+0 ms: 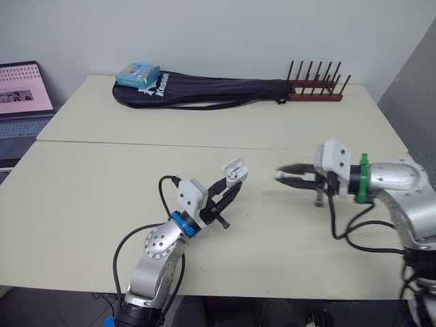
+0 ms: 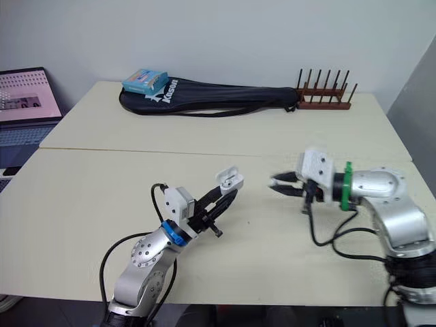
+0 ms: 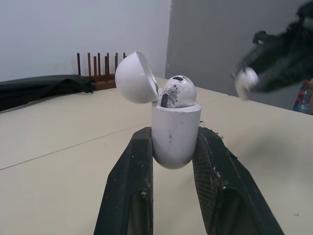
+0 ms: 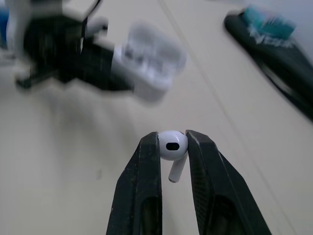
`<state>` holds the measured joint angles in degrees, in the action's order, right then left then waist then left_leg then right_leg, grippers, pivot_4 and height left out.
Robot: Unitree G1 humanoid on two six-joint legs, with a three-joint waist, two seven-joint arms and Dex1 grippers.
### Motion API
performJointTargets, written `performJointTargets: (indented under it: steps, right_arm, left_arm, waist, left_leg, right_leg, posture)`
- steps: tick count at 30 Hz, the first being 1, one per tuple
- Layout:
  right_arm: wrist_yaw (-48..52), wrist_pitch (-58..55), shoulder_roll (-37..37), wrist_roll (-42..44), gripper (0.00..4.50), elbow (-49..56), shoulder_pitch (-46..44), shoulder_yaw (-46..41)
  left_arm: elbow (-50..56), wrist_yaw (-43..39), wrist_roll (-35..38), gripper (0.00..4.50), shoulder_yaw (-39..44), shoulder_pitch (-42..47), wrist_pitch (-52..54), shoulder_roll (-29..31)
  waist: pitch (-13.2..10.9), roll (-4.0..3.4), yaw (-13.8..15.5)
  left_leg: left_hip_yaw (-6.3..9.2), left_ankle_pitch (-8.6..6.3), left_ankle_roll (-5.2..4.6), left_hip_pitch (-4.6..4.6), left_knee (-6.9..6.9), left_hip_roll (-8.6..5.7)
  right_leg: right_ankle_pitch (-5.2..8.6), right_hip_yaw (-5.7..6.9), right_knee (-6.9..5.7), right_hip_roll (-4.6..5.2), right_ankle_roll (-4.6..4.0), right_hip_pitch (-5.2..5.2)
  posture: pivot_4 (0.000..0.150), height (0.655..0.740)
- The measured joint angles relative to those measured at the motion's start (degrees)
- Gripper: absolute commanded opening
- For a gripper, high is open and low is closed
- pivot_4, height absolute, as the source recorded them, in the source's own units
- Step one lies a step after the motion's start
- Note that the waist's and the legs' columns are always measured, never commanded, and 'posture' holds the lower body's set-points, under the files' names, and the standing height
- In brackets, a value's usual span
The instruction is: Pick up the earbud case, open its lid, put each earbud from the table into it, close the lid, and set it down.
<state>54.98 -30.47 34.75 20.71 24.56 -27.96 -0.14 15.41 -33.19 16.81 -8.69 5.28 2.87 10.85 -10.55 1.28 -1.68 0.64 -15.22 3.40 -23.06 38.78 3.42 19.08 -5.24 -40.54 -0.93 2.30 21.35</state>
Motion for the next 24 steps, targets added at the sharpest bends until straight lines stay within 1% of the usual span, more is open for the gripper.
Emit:
performJointTargets:
  steps: [2, 4, 11, 20, 24]
  right_arm:
    - [-5.0, -0.3, -4.9, 0.6, 0.4, 1.5, -0.5, 0.1]
    - [-8.6, -0.2, -8.1, 0.6, 0.4, 1.8, -0.4, 1.4]
    - [-13.1, 1.5, -12.4, -0.3, 0.4, 1.4, 1.7, 4.2]
    - [-13.5, 3.3, -12.5, -0.6, 0.4, 1.3, 4.1, 6.4]
    - [-13.8, 4.9, -12.4, -2.1, 0.4, 0.9, 4.2, 7.7]
  left_arm:
    - [0.0, 0.0, 0.1, 0.75, 0.0, 0.3, 0.0, -0.2]
    - [0.0, 0.0, 0.2, 0.75, 0.0, 0.6, 0.2, -0.3]
    - [0.0, 0.0, 0.5, 0.75, 0.0, 1.2, 0.5, -0.4]
    - [0.1, 0.0, 0.8, 0.75, -0.3, 1.1, 0.7, -0.4]
    - [0.1, 0.0, 0.8, 0.75, -0.5, 1.1, 0.7, -0.4]
  waist:
    - [0.0, 0.0, 0.0]
    - [0.0, 0.0, 0.0]
    - [0.0, 0.0, -0.1]
    - [0.0, 0.0, -0.1]
    - [0.0, 0.0, -0.1]
  left_leg:
    - [0.05, 0.0, 0.0, 0.0, 0.0, 0.01]
    - [0.06, 0.0, 0.0, 0.0, 0.01, -0.01]
    - [0.07, 0.0, 0.0, 0.05, 0.02, 0.02]
    - [0.05, 0.0, 0.0, 0.04, 0.01, 0.01]
    - [0.06, 0.0, 0.0, 0.05, 0.01, 0.01]
  right_leg:
    - [0.0, 0.06, -0.01, 0.0, 0.0, -0.01]
    - [0.0, 0.07, -0.07, 0.0, 0.0, 0.0]
    - [0.01, 0.08, -0.23, -0.04, 0.01, 0.03]
    - [0.01, 0.05, -0.23, -0.04, 0.01, 0.06]
    - [0.01, 0.06, -0.23, -0.04, 0.01, 0.06]
  posture:
    - [0.15, 0.7087]
    - [0.15, 0.7087]
    - [0.15, 0.7087]
    - [0.15, 0.7087]
    - [0.15, 0.7087]
